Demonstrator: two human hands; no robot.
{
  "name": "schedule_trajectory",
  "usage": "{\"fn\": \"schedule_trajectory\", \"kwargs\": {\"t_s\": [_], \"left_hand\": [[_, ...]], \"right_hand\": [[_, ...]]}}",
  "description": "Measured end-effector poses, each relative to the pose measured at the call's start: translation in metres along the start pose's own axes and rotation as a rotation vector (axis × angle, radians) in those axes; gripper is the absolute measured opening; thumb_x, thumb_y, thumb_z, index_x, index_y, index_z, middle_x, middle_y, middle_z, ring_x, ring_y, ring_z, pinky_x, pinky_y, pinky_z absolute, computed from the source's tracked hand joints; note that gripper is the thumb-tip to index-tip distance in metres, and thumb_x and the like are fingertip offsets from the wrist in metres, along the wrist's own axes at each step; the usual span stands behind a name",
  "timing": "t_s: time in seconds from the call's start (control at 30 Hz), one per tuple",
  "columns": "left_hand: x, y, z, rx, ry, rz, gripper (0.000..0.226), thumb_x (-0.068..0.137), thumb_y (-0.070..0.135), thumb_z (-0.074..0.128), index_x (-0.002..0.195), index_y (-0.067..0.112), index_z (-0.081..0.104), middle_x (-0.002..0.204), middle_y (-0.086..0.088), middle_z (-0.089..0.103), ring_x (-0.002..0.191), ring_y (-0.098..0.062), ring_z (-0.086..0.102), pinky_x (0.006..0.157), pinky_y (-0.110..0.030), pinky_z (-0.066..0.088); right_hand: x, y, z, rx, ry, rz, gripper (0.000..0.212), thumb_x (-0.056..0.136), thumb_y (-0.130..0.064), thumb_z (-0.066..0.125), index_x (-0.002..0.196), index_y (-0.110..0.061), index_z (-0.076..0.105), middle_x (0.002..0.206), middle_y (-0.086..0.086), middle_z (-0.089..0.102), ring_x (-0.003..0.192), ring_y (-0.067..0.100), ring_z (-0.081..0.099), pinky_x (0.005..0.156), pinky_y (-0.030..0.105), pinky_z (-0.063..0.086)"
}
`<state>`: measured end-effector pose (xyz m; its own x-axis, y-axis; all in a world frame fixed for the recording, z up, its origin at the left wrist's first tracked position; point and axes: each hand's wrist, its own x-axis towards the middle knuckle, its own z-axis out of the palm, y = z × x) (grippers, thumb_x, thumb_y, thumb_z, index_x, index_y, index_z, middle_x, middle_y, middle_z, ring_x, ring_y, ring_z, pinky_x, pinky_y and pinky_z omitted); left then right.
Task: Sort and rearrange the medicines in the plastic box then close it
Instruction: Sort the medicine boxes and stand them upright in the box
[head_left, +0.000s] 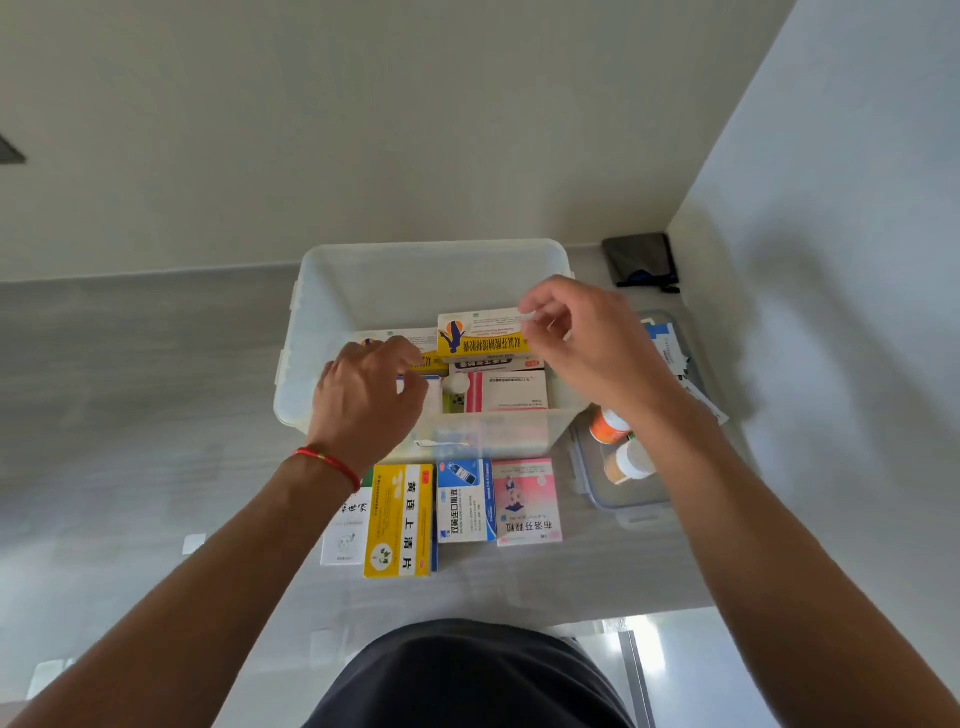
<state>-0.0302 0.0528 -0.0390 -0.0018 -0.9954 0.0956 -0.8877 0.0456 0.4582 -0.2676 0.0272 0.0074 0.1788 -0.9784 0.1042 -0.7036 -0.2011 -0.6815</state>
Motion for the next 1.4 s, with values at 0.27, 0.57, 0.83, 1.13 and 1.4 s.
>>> {"fn": "schedule_trajectory", "kwargs": {"t_s": [0.27, 0.57, 0.83, 1.13, 1.4], "left_hand": [[0.014, -0.01, 0.012, 0.012, 0.005, -0.142, 0.027, 0.086, 0.013, 0.057, 0.106, 0.024, 0.07, 0.101, 0.004, 0.075, 0.105, -0.021, 0.055, 0.072, -0.029, 0.041], [0.013, -0.003, 0.007, 0.057, -0.009, -0.005, 0.045, 0.08, 0.059, 0.06, 0.12, 0.038, 0.057, 0.11, 0.013, 0.071, 0.103, -0.015, 0.062, 0.071, -0.028, 0.043], [-0.005, 0.032, -0.003, -0.445, -0.055, 0.183, 0.027, 0.089, 0.03, 0.073, 0.115, 0.024, 0.07, 0.087, 0.014, 0.071, 0.081, -0.004, 0.066, 0.074, -0.011, 0.048], [-0.045, 0.102, 0.037, -0.398, -0.334, 0.425, 0.022, 0.088, 0.033, 0.075, 0.105, 0.019, 0.072, 0.085, 0.007, 0.07, 0.074, -0.005, 0.059, 0.071, -0.023, 0.052], [-0.058, 0.124, 0.091, -0.227, -0.541, 0.401, 0.025, 0.091, 0.033, 0.067, 0.115, 0.026, 0.064, 0.089, 0.004, 0.072, 0.079, -0.015, 0.065, 0.079, -0.034, 0.055]], "right_hand": [[0.066, 0.001, 0.101, -0.582, -0.724, -0.075, 0.033, 0.093, -0.029, 0.066, 0.122, -0.014, 0.063, 0.11, 0.007, 0.068, 0.096, 0.028, 0.066, 0.076, 0.037, 0.053], [0.064, -0.003, 0.052, -0.174, -0.333, -0.054, 0.02, 0.088, -0.037, 0.067, 0.093, -0.019, 0.071, 0.083, -0.002, 0.073, 0.07, 0.02, 0.067, 0.053, 0.03, 0.043], [0.007, -0.006, -0.001, 0.28, -0.319, 0.025, 0.011, 0.09, -0.034, 0.071, 0.095, -0.025, 0.074, 0.082, -0.01, 0.075, 0.074, 0.008, 0.071, 0.07, 0.034, 0.059], [-0.11, 0.067, -0.041, 0.388, -0.225, 0.37, 0.014, 0.089, -0.022, 0.077, 0.1, -0.029, 0.075, 0.096, -0.009, 0.077, 0.089, 0.012, 0.074, 0.083, 0.034, 0.061], [-0.21, 0.124, -0.012, 0.281, 0.173, 0.699, 0.016, 0.089, -0.026, 0.074, 0.096, -0.041, 0.071, 0.089, -0.02, 0.074, 0.084, 0.007, 0.072, 0.082, 0.036, 0.062]]}}
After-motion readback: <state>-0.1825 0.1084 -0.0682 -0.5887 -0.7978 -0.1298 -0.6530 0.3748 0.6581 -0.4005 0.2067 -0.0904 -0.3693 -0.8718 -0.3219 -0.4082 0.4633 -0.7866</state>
